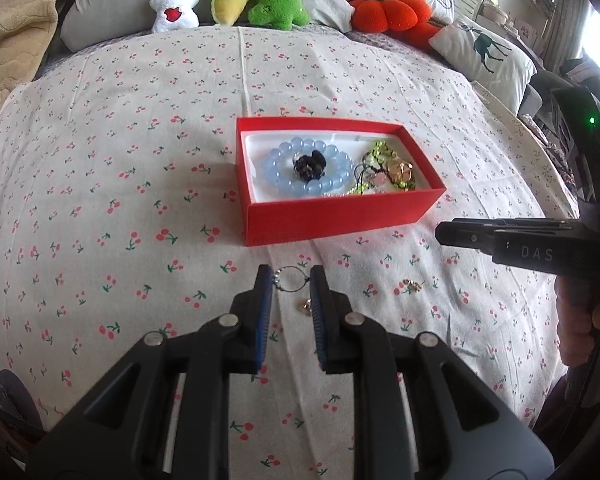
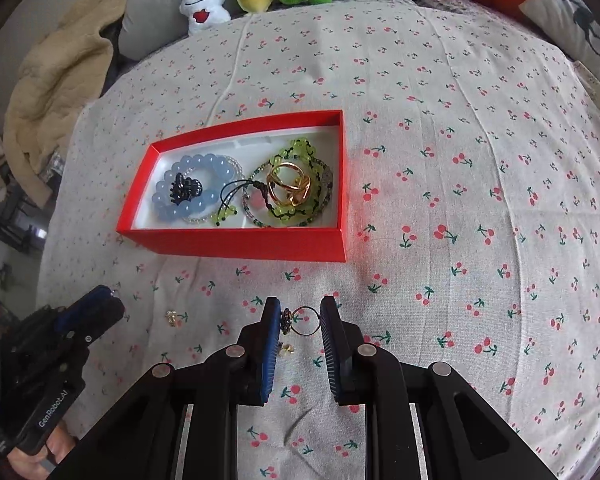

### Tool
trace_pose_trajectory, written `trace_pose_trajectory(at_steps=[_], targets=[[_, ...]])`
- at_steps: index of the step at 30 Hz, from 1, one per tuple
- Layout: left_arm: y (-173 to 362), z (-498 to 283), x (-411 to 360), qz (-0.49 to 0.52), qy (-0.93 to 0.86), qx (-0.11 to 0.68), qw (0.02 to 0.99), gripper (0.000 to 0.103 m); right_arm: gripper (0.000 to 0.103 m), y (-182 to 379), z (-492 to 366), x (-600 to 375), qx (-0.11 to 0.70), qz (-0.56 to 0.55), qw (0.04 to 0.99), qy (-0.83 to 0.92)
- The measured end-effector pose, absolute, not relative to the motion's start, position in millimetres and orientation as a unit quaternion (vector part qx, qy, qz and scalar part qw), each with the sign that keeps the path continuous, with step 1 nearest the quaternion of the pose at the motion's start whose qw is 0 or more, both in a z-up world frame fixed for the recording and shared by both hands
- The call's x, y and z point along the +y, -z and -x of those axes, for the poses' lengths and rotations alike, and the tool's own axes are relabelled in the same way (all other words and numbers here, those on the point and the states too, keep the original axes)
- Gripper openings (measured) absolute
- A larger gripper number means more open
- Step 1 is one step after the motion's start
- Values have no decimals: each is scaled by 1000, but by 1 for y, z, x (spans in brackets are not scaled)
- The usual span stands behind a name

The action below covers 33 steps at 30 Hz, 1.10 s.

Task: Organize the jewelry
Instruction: 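Carry the held rings into the red box with both tools, then open both tools to drop the rings and withdraw from the box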

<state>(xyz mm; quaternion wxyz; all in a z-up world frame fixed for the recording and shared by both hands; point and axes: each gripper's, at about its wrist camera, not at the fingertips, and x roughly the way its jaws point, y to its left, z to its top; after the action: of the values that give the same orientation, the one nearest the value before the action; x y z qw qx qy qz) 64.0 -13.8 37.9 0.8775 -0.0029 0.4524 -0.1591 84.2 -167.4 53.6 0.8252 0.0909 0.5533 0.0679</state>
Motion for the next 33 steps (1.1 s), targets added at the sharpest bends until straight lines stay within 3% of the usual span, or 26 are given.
trace_pose_trajectory(at_steps=[9,23,26,30,33], targets=[[-50,-94,-31,13,173,414,893,21,21,-75,-100,-171,520,-135,839,-85],[-33,-117,-38,1,160,409,898,21,21,-61,-131,-172,507,-163,841,-100],[-33,-117,-38,-1,158,411,898,26,21,-60,-132,-171,504,-163,842,-102],[-37,-114,-38,-2,155,412,898,45,23,-62,-133,-171,502,-165,842,-106],[-44,-107,-35,-4,149,409,900,52,30,-68,-129,-172,498,-160,846,-106]])
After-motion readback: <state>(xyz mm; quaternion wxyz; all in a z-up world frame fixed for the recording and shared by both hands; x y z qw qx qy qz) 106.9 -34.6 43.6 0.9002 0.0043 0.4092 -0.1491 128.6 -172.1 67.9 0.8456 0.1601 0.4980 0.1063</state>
